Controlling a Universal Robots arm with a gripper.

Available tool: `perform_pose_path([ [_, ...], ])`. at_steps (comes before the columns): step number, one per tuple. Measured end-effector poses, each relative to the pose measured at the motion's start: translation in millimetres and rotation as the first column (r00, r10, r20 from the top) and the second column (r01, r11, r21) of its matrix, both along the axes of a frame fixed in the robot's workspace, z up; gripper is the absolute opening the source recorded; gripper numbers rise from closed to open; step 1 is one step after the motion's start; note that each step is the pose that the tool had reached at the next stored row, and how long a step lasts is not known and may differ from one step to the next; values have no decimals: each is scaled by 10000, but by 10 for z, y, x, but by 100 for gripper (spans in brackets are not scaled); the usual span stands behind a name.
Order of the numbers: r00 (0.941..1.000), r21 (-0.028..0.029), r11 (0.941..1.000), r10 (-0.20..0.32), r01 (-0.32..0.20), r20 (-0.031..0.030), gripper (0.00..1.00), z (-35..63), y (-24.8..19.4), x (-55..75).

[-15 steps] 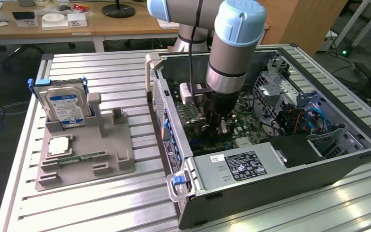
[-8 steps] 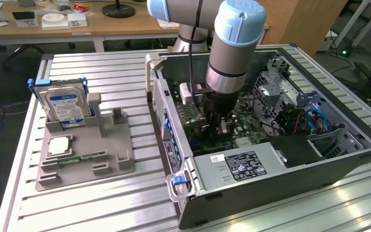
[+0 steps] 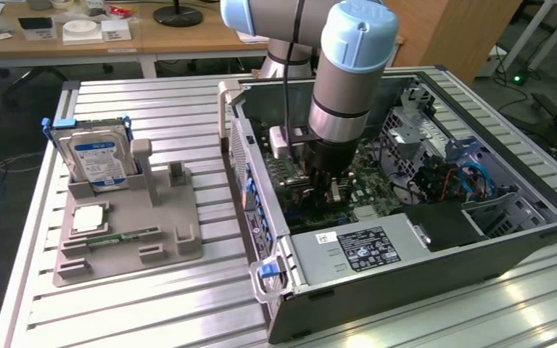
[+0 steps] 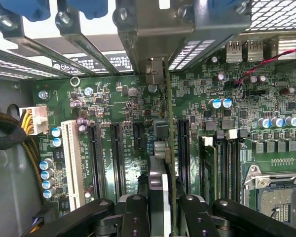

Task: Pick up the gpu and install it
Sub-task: 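Insert the gpu into the slot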

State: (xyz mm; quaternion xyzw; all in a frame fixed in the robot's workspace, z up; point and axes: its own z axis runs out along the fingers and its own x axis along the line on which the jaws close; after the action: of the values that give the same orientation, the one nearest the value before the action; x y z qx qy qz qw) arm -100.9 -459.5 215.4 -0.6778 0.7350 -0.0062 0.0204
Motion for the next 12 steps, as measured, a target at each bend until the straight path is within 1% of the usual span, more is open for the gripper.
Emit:
perform_pose_path([
  [2,10000,2,10000,1,-1,4,28,0,0,-1],
  [3,10000,31,10000,-6,6,9,29,-8,3,-4],
  [4,10000,30,10000,-7,6,21,29,-6,4,-3],
  [5,10000,22,10000,-5,5,30,35,2,2,-2],
  [6,10000,11,10000,-2,2,35,35,23,0,-2],
  [8,10000,21,10000,1,-1,65,35,67,0,0],
  [10,10000,19,10000,0,-1,88,35,123,0,-1],
  [11,9999,21,10000,0,0,136,35,244,0,-1],
  [12,9999,20,10000,0,0,156,35,300,0,-1],
])
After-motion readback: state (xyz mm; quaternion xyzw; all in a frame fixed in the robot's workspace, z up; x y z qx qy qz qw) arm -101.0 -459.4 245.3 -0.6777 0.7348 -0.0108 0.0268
